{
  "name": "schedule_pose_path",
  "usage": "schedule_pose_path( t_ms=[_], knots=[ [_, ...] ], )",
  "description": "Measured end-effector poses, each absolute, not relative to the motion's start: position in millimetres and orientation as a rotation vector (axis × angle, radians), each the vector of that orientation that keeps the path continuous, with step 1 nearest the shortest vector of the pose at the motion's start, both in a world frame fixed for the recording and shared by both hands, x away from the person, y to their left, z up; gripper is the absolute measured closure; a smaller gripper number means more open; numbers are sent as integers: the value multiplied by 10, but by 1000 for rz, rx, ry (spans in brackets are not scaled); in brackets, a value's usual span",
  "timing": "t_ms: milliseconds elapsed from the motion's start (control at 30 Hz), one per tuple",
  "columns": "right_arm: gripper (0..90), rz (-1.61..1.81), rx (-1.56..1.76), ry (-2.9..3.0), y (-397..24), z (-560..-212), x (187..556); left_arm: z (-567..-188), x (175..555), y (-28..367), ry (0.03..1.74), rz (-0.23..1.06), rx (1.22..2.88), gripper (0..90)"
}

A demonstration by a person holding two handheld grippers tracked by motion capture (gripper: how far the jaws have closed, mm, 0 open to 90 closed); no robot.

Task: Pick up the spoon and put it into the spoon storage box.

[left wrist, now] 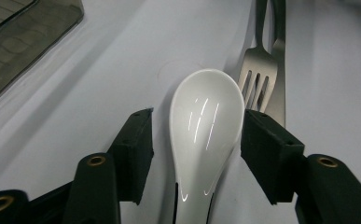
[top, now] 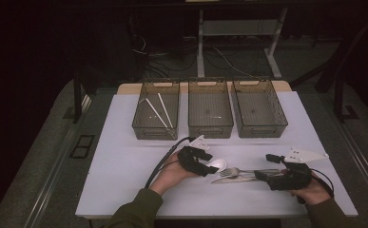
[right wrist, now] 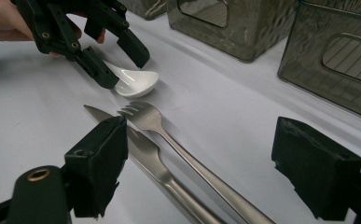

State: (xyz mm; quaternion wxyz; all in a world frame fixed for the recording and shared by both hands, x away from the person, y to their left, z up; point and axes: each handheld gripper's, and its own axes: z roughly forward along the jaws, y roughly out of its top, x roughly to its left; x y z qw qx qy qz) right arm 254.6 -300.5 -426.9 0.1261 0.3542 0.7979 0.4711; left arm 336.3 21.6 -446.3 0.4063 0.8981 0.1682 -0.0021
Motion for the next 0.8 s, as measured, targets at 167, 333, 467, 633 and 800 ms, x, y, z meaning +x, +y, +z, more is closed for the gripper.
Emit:
schedule_pose_path(
  t_ms=[167,333,467,633,800],
  knots=[
    [183,1372,1032,2323,-3005,-4268,2546,-4480,3350,197,414,1,2288,465],
    [183,1372,1035,2322,-3007,-4267,2546,-4493,3327,169,394,-1,2305,495],
    [183,1372,1036,2321,-3008,-4266,2546,-4491,3309,154,377,18,2316,505],
    [183,1371,1036,2321,-3009,-4267,2547,-4485,3274,133,363,47,2331,526],
    [183,1370,1037,2320,-3008,-4267,2547,-4480,3251,122,350,71,2346,536]
  ],
)
